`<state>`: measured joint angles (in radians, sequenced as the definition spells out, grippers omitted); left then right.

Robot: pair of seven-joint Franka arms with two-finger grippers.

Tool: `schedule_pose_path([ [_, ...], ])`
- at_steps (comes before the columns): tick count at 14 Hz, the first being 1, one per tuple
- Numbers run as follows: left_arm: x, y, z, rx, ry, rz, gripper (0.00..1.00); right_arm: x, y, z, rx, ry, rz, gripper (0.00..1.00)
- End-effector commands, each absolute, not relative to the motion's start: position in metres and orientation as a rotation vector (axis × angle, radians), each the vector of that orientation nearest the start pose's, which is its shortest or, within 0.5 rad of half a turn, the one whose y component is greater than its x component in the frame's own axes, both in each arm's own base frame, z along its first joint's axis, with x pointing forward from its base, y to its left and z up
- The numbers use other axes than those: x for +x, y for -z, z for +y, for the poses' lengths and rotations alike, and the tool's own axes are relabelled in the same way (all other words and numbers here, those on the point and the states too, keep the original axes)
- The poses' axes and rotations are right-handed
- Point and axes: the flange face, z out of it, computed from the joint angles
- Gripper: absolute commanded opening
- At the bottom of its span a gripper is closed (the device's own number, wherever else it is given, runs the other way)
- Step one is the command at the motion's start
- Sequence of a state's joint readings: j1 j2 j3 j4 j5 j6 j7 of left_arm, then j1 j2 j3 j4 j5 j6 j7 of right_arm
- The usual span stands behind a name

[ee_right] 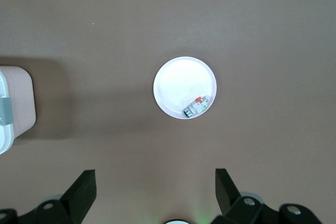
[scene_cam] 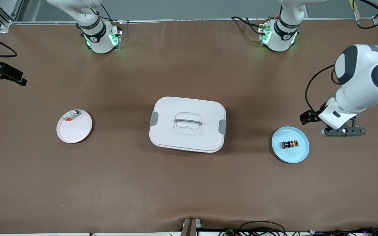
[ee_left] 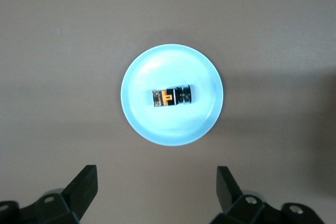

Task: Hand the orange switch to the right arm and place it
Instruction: 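Lower the left gripper over the black-orange switch on the blue plate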

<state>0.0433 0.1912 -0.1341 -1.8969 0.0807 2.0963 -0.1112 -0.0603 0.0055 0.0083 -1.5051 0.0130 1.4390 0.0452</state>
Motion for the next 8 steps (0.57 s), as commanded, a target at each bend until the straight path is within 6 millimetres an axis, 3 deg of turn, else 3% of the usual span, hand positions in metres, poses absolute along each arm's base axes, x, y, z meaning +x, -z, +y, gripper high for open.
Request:
schedule_pose_path([
  [1,0.613,-0.362,-0.041,-3.102,0.054,0.003,1.00,0.540,-0.646,-0.029,-3.139,-0.106,0.140,1.00],
  [4,0.619,-0.320,-0.043,-3.119,0.080,0.007,1.00,0.540,-0.646,-0.029,-3.139,-0.106,0.140,1.00],
  [8,0.626,-0.285,-0.046,-3.141,0.107,-0.076,1.00,0.540,-0.646,-0.029,-3.139,-0.106,0.140,1.00],
])
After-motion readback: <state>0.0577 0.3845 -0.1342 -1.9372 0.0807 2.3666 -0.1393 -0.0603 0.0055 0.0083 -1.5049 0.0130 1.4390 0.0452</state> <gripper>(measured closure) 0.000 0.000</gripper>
